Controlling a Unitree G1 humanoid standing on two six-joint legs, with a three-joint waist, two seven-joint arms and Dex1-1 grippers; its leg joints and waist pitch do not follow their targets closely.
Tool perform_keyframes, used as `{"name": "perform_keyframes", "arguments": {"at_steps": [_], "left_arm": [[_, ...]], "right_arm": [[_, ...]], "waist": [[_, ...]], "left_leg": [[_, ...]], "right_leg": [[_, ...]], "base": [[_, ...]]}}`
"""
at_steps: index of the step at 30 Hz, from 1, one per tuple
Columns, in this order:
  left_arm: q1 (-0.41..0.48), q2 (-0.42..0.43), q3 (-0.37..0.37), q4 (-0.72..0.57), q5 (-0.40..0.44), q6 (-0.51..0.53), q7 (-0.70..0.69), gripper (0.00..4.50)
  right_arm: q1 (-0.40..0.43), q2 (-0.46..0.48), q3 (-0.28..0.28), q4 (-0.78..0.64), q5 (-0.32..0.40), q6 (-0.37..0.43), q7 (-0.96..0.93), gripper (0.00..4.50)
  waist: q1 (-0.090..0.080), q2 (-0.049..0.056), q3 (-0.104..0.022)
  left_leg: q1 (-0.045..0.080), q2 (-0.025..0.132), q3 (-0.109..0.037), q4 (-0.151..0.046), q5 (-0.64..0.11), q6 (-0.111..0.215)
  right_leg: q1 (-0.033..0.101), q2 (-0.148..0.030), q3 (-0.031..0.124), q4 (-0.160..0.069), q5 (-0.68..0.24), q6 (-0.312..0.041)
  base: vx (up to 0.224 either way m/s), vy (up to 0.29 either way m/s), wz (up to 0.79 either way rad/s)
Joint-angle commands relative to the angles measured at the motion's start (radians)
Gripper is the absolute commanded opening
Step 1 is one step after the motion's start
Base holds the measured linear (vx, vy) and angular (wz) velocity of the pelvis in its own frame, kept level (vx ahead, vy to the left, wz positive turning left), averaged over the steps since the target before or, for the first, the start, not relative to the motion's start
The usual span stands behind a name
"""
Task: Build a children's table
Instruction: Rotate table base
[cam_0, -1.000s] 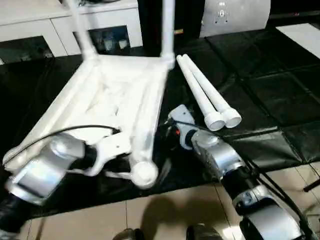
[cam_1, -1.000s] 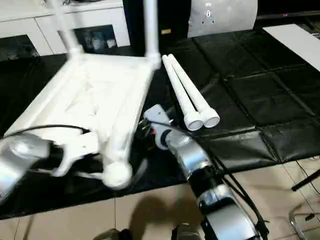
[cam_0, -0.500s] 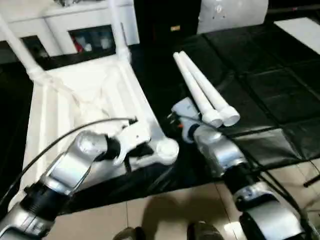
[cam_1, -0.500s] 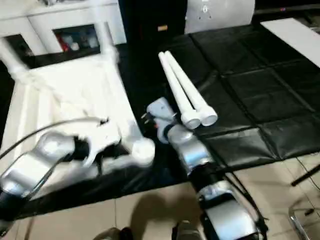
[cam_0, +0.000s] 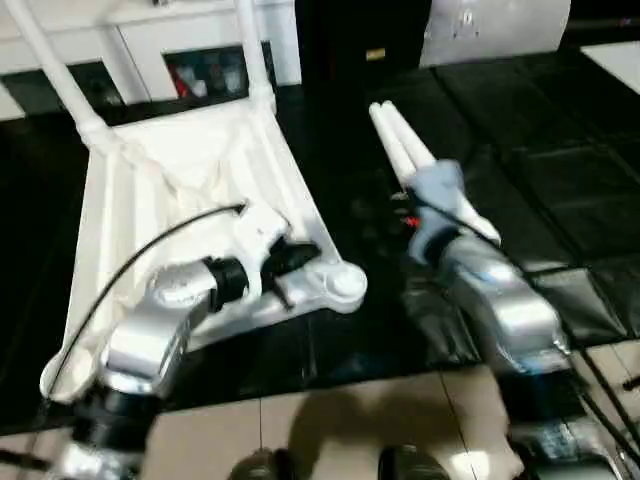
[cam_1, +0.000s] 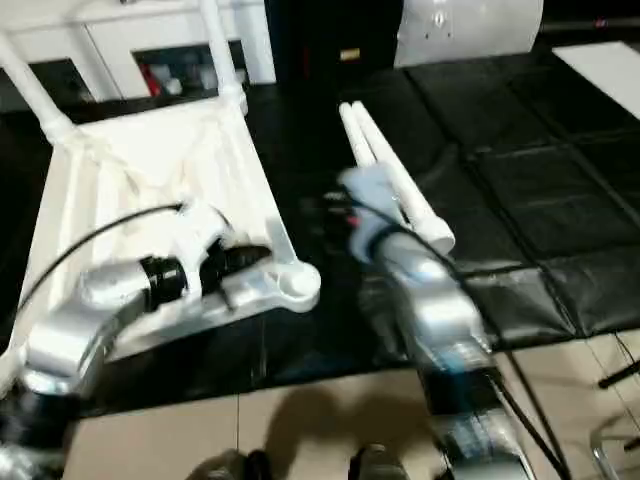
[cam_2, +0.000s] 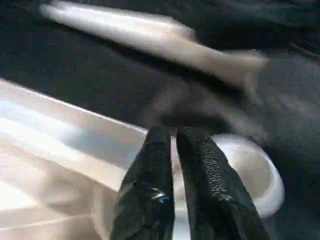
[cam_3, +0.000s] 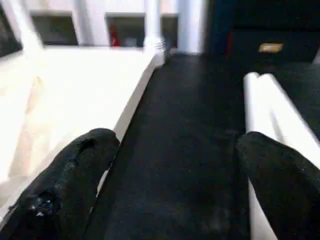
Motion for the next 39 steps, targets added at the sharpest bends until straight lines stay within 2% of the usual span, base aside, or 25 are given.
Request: {"name": "perform_keyframes", "arguments": {"at_steps": [1,7,12,13,15,16,17,18,19,20,21,22,23,24,25,27,28,32,33,34,35,36,37,38,39], "left_arm": [[0.010,-0.010,0.044,-0.026,0.008,0.006,0.079,0.84],[0.149,-0.107,0.086,-0.203,0.050,0.009,0.249,1.40],[0.208,-0.166,0.100,-0.261,0.075,0.032,0.371,1.71],[0.215,-0.169,0.102,-0.267,0.081,0.036,0.382,1.71],[0.228,-0.163,0.099,-0.276,0.092,0.032,0.385,1.71],[0.241,-0.164,0.104,-0.283,0.088,0.031,0.388,1.71],[0.250,-0.164,0.106,-0.290,0.091,0.042,0.394,1.71],[0.257,-0.159,0.103,-0.294,0.099,0.047,0.396,1.71],[0.263,-0.156,0.102,-0.298,0.103,0.044,0.395,1.71],[0.272,-0.156,0.103,-0.303,0.104,0.042,0.399,1.71],[0.283,-0.158,0.108,-0.308,0.103,0.038,0.407,1.71],[0.288,-0.157,0.108,-0.309,0.104,0.038,0.411,1.71],[0.301,-0.154,0.106,-0.308,0.109,0.033,0.417,1.71],[0.306,-0.153,0.104,-0.309,0.111,0.032,0.420,1.71],[0.313,-0.154,0.103,-0.312,0.111,0.029,0.421,1.71],[0.321,-0.154,0.104,-0.317,0.110,0.026,0.422,1.71],[0.327,-0.159,0.105,-0.320,0.104,0.024,0.421,1.71],[0.343,-0.174,0.092,-0.322,0.127,0.014,0.446,1.71],[0.344,-0.173,0.082,-0.324,0.129,0.015,0.443,1.71],[0.348,-0.172,0.076,-0.327,0.131,0.018,0.445,1.71],[0.351,-0.171,0.073,-0.330,0.132,0.018,0.448,1.71],[0.353,-0.171,0.072,-0.331,0.133,0.018,0.448,1.71],[0.365,-0.166,0.068,-0.347,0.139,0.033,0.452,1.71],[0.371,-0.163,0.068,-0.356,0.142,0.045,0.452,1.71],[0.375,-0.159,0.069,-0.363,0.142,0.054,0.451,1.71]], "right_arm": [[0.015,-0.003,-0.010,-0.070,0.017,0.022,-0.007,4.50],[0.192,0.033,-0.034,-0.310,0.067,0.149,-0.055,4.50],[0.313,0.042,0.016,-0.347,0.050,0.108,-0.066,4.50],[0.325,0.048,0.013,-0.346,0.056,0.103,-0.068,4.50],[0.343,0.049,0.015,-0.349,0.056,0.096,-0.068,4.50],[0.352,0.051,0.012,-0.354,0.059,0.106,-0.072,4.50],[0.358,0.055,0.006,-0.359,0.062,0.119,-0.076,4.50],[0.362,0.055,0.003,-0.359,0.063,0.118,-0.075,4.50],[0.365,0.053,0.001,-0.358,0.064,0.115,-0.072,4.50],[0.371,0.044,0.004,-0.357,0.067,0.102,-0.062,4.50],[0.378,0.025,0.014,-0.354,0.058,0.074,-0.049,4.50],[0.381,0.023,0.012,-0.356,0.079,0.084,-0.031,4.50],[0.385,0.028,-0.002,-0.358,0.117,0.102,-0.008,4.50],[0.386,0.032,-0.008,-0.359,0.122,0.106,-0.011,4.50],[0.386,0.024,-0.008,-0.358,0.119,0.098,-0.007,4.50],[0.385,0.014,-0.005,-0.358,0.115,0.090,0.000,4.50],[0.381,0.017,-0.012,-0.360,0.114,0.092,-0.007,4.50],[0.389,-0.007,-0.002,-0.369,0.088,0.109,-0.026,4.50],[0.392,-0.016,0.008,-0.361,0.060,0.087,-0.044,4.50],[0.393,-0.014,0.007,-0.362,0.065,0.111,-0.048,4.50],[0.393,-0.011,0.005,-0.365,0.073,0.132,-0.048,4.50],[0.393,-0.010,0.004,-0.365,0.075,0.134,-0.048,4.50],[0.398,-0.001,-0.003,-0.362,0.089,0.136,-0.047,4.50],[0.400,0.002,-0.005,-0.360,0.092,0.128,-0.047,4.50],[0.401,0.005,-0.008,-0.357,0.089,0.116,-0.050,4.50]], "waist": [[0.002,-0.010,-0.085],[0.001,-0.023,-0.097],[0.008,-0.018,-0.092],[0.001,-0.020,-0.090],[-0.011,0.002,-0.089],[-0.016,0.013,-0.085],[-0.018,-0.005,-0.085],[-0.009,-0.019,-0.080],[-0.011,-0.034,-0.085],[0.008,-0.099,-0.083],[0.032,-0.079,-0.098],[0.045,-0.095,-0.084],[0.048,-0.109,-0.093],[0.053,-0.079,-0.102],[0.041,-0.076,-0.093],[0.038,-0.058,-0.102],[0.031,-0.054,-0.093],[0.012,-0.052,-0.077],[0.000,-0.040,-0.075],[-0.003,-0.029,-0.071],[-0.006,-0.023,-0.073],[-0.018,-0.039,-0.075],[-0.018,-0.044,-0.077],[-0.025,-0.046,-0.082],[-0.033,-0.069,-0.100]], "left_leg": [[0.021,0.056,-0.026,-0.066,-0.238,0.054],[0.020,0.059,-0.029,-0.064,-0.221,0.057],[0.026,0.063,-0.035,-0.070,-0.281,0.028],[0.037,0.077,-0.050,-0.079,-0.346,0.000],[0.061,0.152,-0.105,-0.122,-0.434,-0.007],[0.067,0.240,-0.145,-0.173,-0.469,0.023],[0.065,0.239,-0.142,-0.177,-0.466,0.044],[0.055,0.210,-0.111,-0.180,-0.515,0.065],[0.047,0.175,-0.102,-0.155,-0.524,0.073],[0.022,-0.022,0.002,0.035,-0.408,0.034],[0.020,-0.028,-0.009,0.074,-0.270,0.046],[-0.034,-0.012,-0.039,0.070,-0.096,0.026],[-0.034,-0.008,-0.042,0.051,-0.113,0.020],[-0.014,0.011,-0.058,0.003,-0.132,0.023],[-0.012,0.026,-0.068,-0.026,-0.170,0.043],[0.014,0.040,-0.067,-0.032,-0.227,0.035],[0.024,0.054,-0.073,-0.045,-0.308,0.029],[0.066,0.066,-0.088,-0.063,-0.507,-0.022],[0.077,0.104,-0.120,-0.094,-0.615,-0.047],[0.077,0.149,-0.147,-0.134,-0.694,-0.055],[0.062,0.225,-0.177,-0.202,-0.785,-0.050],[0.070,0.225,-0.185,-0.205,-0.773,-0.028],[0.083,0.213,-0.170,-0.209,-0.712,0.002],[0.082,0.195,-0.175,-0.199,-0.670,0.021],[0.080,0.127,-0.158,-0.148,-0.535,0.078]], "right_leg": [[0.055,-0.071,0.055,-0.080,-0.294,-0.177],[0.051,-0.068,0.056,-0.086,-0.336,-0.131],[0.039,-0.053,0.045,-0.100,-0.398,-0.099],[0.034,-0.030,0.029,-0.108,-0.412,-0.059],[0.035,-0.007,0.008,-0.084,-0.335,-0.019],[0.024,-0.015,0.022,0.040,-0.181,-0.013],[0.022,-0.019,0.031,0.057,-0.157,-0.012],[0.018,-0.026,0.052,0.061,-0.145,-0.031],[0.029,-0.042,0.073,0.036,-0.160,-0.048],[0.006,-0.065,0.080,-0.121,-0.536,-0.007],[0.020,-0.117,0.110,-0.132,-0.700,0.027],[0.033,-0.126,0.125,-0.135,-0.951,0.189],[0.040,-0.114,0.123,-0.123,-0.922,0.214],[0.044,-0.095,0.102,-0.106,-0.747,0.170],[0.037,-0.054,0.073,-0.098,-0.572,0.116],[0.033,-0.053,0.062,-0.104,-0.540,0.069],[0.036,-0.053,0.053,-0.112,-0.534,0.012],[0.030,-0.044,0.027,-0.138,-0.604,0.008],[0.043,-0.020,0.010,-0.128,-0.517,0.029],[0.053,-0.009,0.009,-0.089,-0.425,0.028],[0.073,-0.004,0.011,0.051,-0.193,0.015],[0.059,-0.001,0.014,0.073,-0.143,0.009],[0.028,-0.004,0.032,0.100,-0.132,-0.035],[0.034,-0.011,0.042,0.089,-0.141,-0.044],[0.044,-0.033,0.067,0.030,-0.111,-0.112]], "base": [[0.000,0.000,0.00],[0.000,0.000,0.00],[0.000,0.000,0.00],[0.000,0.000,0.00],[-0.014,-0.026,0.01],[0.000,0.000,0.00],[-0.013,-0.093,0.12],[-0.016,-0.155,0.06],[-0.016,-0.155,0.06],[-0.009,-0.094,-0.03],[-0.023,-0.101,-0.09],[-0.023,-0.101,-0.09],[-0.041,-0.136,-0.10],[-0.046,-0.065,-0.02],[-0.046,-0.065,-0.02],[0.000,0.000,0.00],[0.000,0.000,0.00],[-0.016,0.041,0.03],[-0.014,0.055,0.04],[-0.014,0.055,0.04],[0.000,0.000,0.00],[0.000,0.000,0.00],[0.000,0.000,0.00],[0.028,-0.119,0.05],[0.009,-0.162,-0.11]]}}
